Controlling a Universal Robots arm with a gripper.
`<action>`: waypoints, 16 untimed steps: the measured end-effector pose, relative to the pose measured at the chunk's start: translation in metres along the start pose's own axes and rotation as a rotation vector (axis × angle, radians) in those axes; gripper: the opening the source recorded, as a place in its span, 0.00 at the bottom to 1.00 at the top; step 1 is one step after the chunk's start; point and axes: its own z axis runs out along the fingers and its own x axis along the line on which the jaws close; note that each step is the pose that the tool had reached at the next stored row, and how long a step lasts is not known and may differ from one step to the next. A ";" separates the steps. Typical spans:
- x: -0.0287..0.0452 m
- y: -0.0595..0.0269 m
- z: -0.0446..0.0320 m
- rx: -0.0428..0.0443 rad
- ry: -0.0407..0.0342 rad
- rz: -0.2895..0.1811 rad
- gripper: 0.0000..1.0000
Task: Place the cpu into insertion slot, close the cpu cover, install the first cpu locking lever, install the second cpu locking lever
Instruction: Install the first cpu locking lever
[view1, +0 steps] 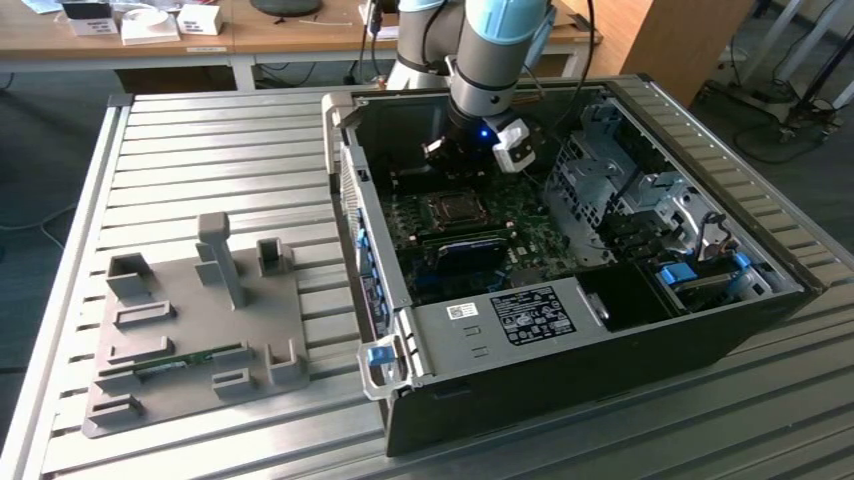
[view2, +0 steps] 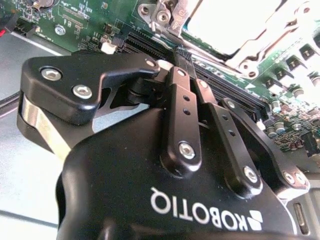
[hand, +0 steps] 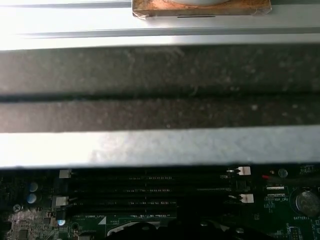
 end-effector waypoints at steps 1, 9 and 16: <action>0.0000 0.0000 0.0001 0.0006 0.0000 0.000 0.11; -0.0001 0.0001 0.0001 0.0029 -0.0004 0.000 0.11; -0.0002 0.0011 -0.0039 0.0030 -0.0011 0.003 0.11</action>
